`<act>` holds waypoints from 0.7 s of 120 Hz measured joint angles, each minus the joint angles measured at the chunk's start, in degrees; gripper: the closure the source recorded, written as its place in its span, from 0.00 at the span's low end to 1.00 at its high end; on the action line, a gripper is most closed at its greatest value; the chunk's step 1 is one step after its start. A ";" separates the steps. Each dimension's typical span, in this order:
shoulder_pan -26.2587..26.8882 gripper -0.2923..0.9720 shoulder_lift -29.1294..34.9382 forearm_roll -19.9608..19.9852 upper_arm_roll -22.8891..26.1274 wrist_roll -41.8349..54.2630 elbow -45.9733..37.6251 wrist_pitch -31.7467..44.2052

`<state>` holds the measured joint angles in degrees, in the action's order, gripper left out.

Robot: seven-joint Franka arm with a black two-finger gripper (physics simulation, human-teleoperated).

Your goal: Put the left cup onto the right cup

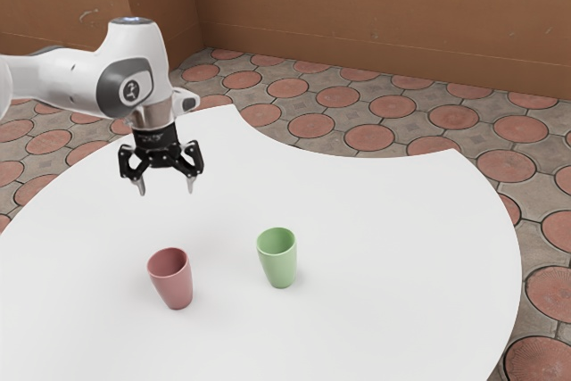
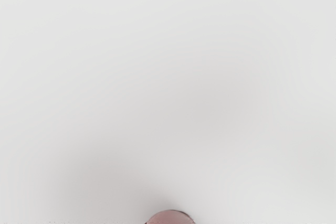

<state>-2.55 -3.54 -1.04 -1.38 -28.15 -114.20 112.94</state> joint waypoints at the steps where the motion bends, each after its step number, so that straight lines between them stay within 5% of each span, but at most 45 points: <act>1: -0.04 0.23 0.05 0.04 0.07 -0.07 -0.09 0.02; 84: -0.20 0.23 3.35 0.90 5.21 -4.55 -6.90 1.74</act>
<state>-2.75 -0.19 -0.14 3.84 -32.69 -121.10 114.68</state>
